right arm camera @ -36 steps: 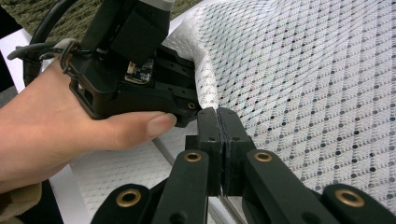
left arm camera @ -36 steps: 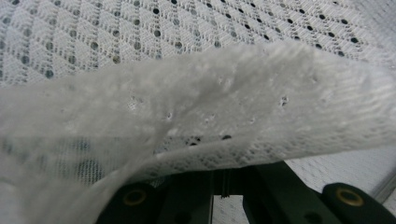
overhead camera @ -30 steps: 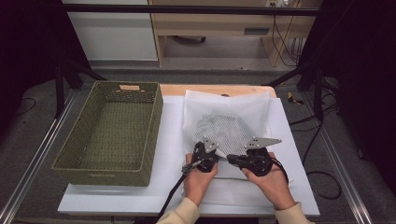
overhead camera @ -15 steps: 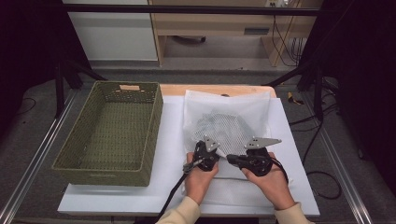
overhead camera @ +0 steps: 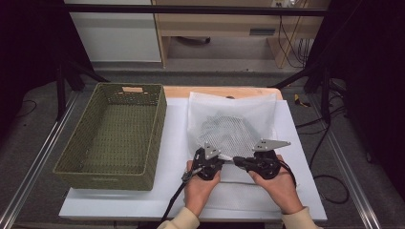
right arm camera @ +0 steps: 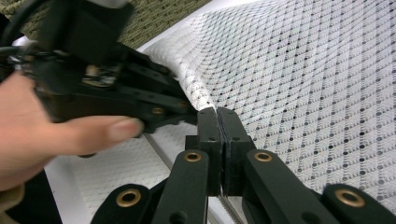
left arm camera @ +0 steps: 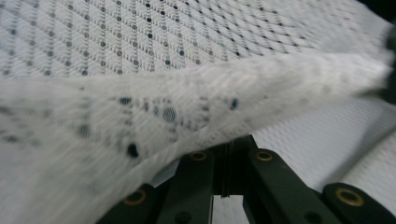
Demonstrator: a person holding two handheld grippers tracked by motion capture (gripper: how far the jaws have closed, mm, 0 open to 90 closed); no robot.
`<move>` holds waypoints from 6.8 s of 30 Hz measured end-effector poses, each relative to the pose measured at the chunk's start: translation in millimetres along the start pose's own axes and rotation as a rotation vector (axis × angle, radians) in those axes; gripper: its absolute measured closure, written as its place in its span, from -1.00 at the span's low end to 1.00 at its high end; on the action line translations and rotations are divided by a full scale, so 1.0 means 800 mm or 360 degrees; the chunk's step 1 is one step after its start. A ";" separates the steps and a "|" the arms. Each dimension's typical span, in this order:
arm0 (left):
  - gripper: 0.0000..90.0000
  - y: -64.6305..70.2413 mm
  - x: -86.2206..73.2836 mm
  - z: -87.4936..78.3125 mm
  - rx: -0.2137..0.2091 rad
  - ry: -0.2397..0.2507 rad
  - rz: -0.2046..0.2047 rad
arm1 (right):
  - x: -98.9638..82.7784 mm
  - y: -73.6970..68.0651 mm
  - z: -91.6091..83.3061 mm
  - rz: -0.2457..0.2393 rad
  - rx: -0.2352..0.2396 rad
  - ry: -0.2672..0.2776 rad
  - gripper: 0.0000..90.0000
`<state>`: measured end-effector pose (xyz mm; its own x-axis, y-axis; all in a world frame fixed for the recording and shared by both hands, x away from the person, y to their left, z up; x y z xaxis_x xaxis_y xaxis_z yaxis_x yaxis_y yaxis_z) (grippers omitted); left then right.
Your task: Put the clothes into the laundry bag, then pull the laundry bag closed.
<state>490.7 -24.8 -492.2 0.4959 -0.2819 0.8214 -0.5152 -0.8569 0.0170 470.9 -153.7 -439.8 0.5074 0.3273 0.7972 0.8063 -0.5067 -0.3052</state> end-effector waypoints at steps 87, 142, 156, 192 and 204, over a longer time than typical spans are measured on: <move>-0.38 -0.061 -0.095 -0.144 0.0163 -0.0168 0.0225 | -0.055 -0.009 0.024 -0.0026 -0.0026 -0.0227 0.98; -0.67 -0.068 -0.112 -0.139 0.0177 -0.0195 0.0199 | -0.081 -0.008 0.035 -0.0091 -0.0071 -0.0353 0.53; -0.69 -0.067 -0.113 -0.138 0.0153 -0.0196 0.0189 | -0.070 -0.015 0.029 -0.0193 -0.0097 -0.0232 -0.13; -0.63 -0.073 -0.114 -0.133 0.0155 -0.0163 0.0119 | -0.033 -0.033 0.038 -0.0361 -0.0187 -0.0074 -0.79; -0.52 -0.077 -0.115 -0.127 0.0168 -0.0114 0.0069 | -0.039 -0.029 0.040 -0.0337 -0.0189 -0.0106 -0.77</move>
<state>405.3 97.7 -511.0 0.5255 -0.3467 0.7769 -0.4629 -0.8827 -0.0808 446.2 -126.7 -474.8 0.3532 0.4856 0.7997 0.8574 -0.5101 -0.0689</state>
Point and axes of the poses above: each handheld gripper's, and its own axes: z roughly forward along the jaws, x roughly out of its top, y roughly to its right, the point moved 6 cm from there along z, roughly forward along the jaws, and after that the axes turned 13 degrees about x, right-handed, at the moved point
